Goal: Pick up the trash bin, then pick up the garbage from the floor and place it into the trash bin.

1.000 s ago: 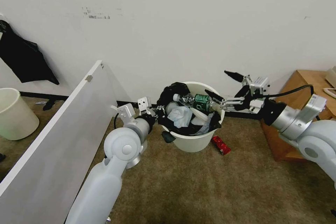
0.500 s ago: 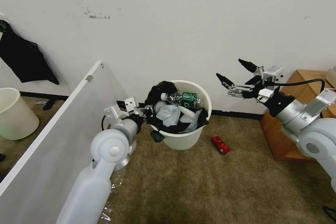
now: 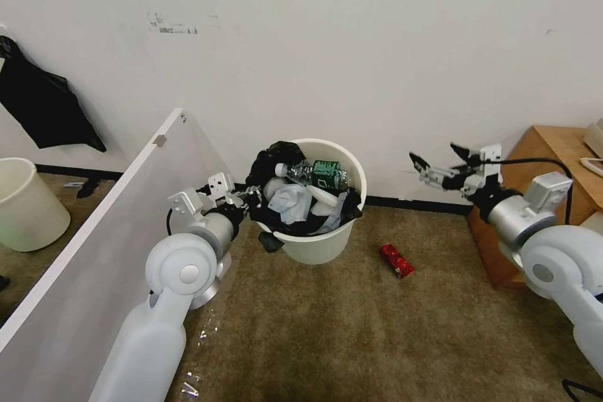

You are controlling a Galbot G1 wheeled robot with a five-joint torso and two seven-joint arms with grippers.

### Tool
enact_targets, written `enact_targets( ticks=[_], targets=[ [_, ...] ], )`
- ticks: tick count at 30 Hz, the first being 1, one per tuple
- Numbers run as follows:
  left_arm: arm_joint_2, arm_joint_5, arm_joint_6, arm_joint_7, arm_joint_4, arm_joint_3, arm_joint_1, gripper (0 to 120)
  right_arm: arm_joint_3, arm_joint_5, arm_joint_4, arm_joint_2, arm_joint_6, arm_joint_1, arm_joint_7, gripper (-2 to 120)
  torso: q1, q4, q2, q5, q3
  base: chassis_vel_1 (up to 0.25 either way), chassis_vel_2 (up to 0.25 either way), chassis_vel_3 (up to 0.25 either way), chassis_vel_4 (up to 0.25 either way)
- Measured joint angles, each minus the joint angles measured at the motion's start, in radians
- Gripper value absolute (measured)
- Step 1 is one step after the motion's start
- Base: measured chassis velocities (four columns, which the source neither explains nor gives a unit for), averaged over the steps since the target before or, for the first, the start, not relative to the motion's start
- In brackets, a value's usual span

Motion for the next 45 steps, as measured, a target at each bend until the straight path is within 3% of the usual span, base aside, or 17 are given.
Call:
enact_targets(
  ticks=[5, 19, 28, 30, 37, 45],
  targets=[
    [0.003, -0.003, 0.001, 0.000, -0.005, -0.009, 0.003, 4, -0.013, 0.016, -0.047, 0.005, -0.104, -0.001, 0.050, 100, 0.000, 0.0000, 0.000, 0.0000, 0.000, 0.000, 0.000, 0.000, 0.000],
    [0.004, -0.007, 0.002, 0.000, -0.007, -0.001, -0.002, 4, -0.039, 0.012, -0.155, 0.022, -0.287, 0.014, 0.050, 100, 0.000, 0.0000, 0.000, 0.0000, 0.000, 0.000, 0.000, 0.000, 0.000],
    [0.006, -0.008, 0.003, 0.000, -0.007, -0.002, 0.002, 4, -0.089, -0.064, -0.240, 0.031, -0.293, 0.047, -0.055, 100, 0.000, -0.0001, 0.000, -0.0001, 0.000, 0.000, 0.000, 0.000, 0.000],
    [0.006, -0.006, 0.003, 0.001, -0.008, -0.005, 0.010, 4, -0.142, -0.095, -0.318, 0.049, -0.290, 0.087, -0.099, 100, 0.000, 0.0000, 0.000, 0.0000, 0.000, 0.000, 0.000, 0.000, 0.000],
    [0.006, 0.000, 0.003, 0.007, -0.021, -0.021, 0.029, 4, -0.282, -0.137, -0.531, 0.128, -0.200, 0.213, -0.173, 100, 0.000, 0.0001, 0.000, 0.0000, 0.000, 0.000, 0.000, 0.000, 0.000],
    [0.006, 0.003, 0.003, 0.017, -0.023, -0.034, 0.039, 4, -0.328, -0.219, -0.692, 0.181, -0.117, 0.292, -0.267, 100, 0.000, 0.0001, 0.000, -0.0002, 0.000, 0.000, 0.000, 0.000, 0.000]
  ],
)
